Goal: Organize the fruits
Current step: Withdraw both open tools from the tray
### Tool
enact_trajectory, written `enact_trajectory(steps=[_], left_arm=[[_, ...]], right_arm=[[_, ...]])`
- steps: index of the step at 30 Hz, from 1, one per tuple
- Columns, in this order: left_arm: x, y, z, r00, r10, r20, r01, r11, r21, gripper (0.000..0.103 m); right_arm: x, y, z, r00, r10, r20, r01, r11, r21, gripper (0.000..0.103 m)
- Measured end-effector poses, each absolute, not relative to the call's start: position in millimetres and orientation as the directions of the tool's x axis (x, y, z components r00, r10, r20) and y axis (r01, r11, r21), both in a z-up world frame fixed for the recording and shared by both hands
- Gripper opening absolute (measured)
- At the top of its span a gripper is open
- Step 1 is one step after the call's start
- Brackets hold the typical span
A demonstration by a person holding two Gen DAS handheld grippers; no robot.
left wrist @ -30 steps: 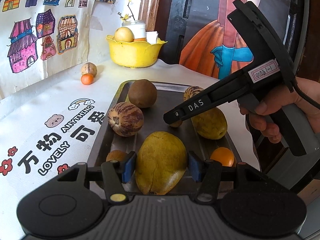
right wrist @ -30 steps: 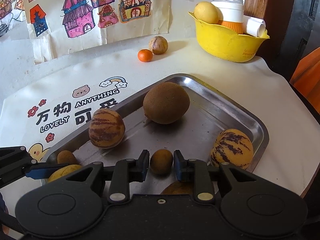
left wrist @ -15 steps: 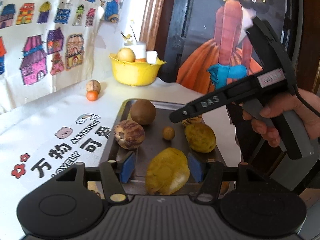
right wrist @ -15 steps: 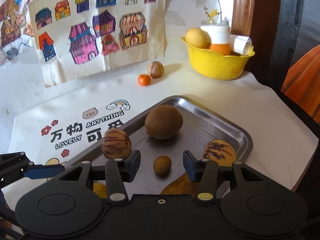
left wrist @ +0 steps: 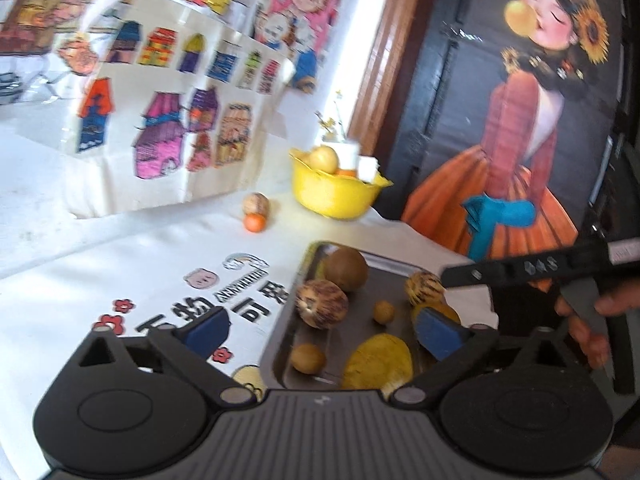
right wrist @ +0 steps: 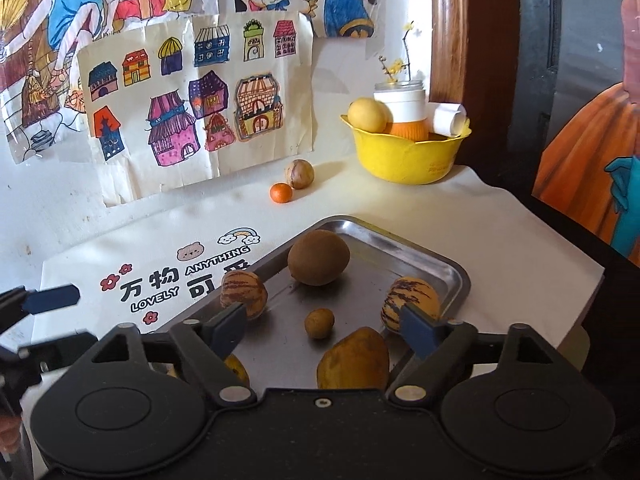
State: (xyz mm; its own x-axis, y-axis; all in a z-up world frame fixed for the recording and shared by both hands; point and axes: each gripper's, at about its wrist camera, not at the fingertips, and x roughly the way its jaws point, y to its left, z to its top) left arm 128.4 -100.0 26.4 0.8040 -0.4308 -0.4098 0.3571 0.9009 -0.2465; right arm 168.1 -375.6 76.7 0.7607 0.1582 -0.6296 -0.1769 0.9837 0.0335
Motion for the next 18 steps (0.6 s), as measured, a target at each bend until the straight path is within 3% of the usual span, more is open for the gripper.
enact_trajectory(steps=[4,7,18], left_arm=[[122.6,-93.3,29.8,0.819,-0.411,-0.401,0.331,0.909,-0.254,0.103],[118.4,-89.2,30.2,0.827,-0.390,-0.405,0.308,0.917,-0.253,0.103],[109.8,-77.7,17.8,0.793,-0.298,-0.531,0.216,0.953,-0.213,0.103]], right_arm=[[150.0,-375.9,78.3,0.780,0.147,-0.608,-0.150,0.988,0.045,0.099],[135.4,-372.4,77.7,0.788,0.127,-0.602,-0.130,0.991,0.039,0.102],[90.6,-341.9,53.9,0.708,0.126,-0.695,-0.143,0.989,0.034,0.102]])
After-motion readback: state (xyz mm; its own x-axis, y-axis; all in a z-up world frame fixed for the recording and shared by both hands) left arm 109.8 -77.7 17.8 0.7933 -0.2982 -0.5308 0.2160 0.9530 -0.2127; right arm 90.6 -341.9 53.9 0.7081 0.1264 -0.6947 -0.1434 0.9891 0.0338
